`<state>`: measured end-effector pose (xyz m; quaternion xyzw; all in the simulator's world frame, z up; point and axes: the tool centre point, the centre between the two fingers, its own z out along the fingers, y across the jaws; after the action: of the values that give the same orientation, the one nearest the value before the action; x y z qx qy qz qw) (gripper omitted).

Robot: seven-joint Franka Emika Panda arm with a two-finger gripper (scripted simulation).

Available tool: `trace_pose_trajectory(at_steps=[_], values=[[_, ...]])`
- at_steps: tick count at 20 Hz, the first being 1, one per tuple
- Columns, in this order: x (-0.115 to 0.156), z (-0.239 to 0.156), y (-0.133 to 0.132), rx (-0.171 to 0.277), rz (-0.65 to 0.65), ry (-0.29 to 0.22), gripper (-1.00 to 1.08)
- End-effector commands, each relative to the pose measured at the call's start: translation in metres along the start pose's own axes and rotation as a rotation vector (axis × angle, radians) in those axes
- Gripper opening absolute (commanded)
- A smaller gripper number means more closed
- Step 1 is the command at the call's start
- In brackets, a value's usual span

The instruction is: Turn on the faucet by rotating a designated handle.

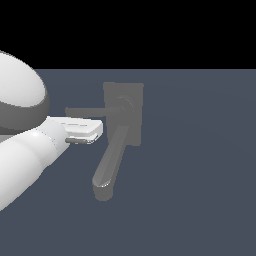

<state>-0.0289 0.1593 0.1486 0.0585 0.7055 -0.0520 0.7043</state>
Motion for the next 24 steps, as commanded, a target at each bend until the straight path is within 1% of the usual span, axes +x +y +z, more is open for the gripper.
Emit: trace_pose_trajectory(at_steps=[1, 7, 8, 9, 24], values=[[-0.012, 0.000, 0.002, -0.001, 0.002, -0.002, -1.00], [-0.037, 0.000, 0.005, -0.001, 0.002, -0.002, -1.00], [-0.037, 0.000, 0.005, -0.001, 0.002, -0.002, -1.00], [-0.029, 0.000, 0.002, 0.004, -0.001, 0.006, -1.00], [-0.079, 0.000, -0.014, 0.001, 0.001, 0.001, -1.00]])
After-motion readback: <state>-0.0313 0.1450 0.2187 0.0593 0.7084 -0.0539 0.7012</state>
